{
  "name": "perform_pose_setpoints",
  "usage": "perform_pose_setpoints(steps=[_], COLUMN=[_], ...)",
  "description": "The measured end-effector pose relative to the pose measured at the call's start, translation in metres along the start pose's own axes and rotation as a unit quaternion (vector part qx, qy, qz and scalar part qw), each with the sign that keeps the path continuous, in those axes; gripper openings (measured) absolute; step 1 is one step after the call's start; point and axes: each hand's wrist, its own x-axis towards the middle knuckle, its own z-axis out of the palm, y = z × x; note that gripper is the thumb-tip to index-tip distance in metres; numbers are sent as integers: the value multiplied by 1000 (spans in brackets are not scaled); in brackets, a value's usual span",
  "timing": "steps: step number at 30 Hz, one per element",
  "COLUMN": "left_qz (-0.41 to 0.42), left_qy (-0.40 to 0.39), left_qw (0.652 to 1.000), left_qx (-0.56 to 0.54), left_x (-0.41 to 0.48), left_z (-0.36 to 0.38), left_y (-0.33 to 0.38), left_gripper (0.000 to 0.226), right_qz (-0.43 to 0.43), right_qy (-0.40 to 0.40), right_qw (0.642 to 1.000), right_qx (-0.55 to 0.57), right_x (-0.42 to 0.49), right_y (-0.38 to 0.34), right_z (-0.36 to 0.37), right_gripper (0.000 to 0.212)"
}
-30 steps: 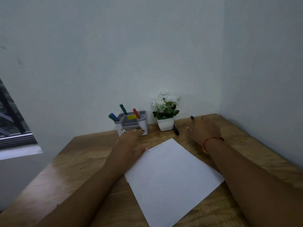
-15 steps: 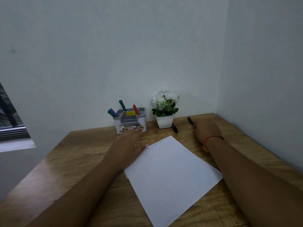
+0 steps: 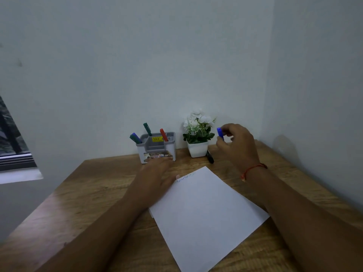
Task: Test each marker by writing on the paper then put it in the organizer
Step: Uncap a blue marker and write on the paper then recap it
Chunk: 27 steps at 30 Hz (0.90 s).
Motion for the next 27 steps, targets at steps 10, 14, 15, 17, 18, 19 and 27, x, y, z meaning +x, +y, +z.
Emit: perform_pose_setpoints(steps=[10,14,15,17,18,19,27], left_qz=[1,-10,-11,-11,-9,-7,-12], left_qy=[86,121,129,139,139,137,119], left_qw=[989,973,970,967,967,967,959], left_qx=[-117,-197,-208,-213,-212,-214,-257], left_x=[-3,-5,-5,-5,-5,-5,-5], left_z=[-6,-12,-12,-13,-14,-14,-16], left_y=[12,18,18,18,17,17,14], left_gripper=[46,48,46,43,40,36,20], right_qz=[-172,-219,-220,-224,-229,-234,-252], right_qy=[-67,-159,-182,-225,-240,-246,-240], right_qw=[982,963,958,947,941,938,929], right_qx=[35,6,-8,-45,-63,-72,-127], right_x=[-19,-21,-22,-25,-26,-28,-32], right_y=[-49,-56,-57,-59,-60,-61,-61], right_z=[17,24,26,30,31,32,34], right_gripper=[24,16,23,31,33,33,33])
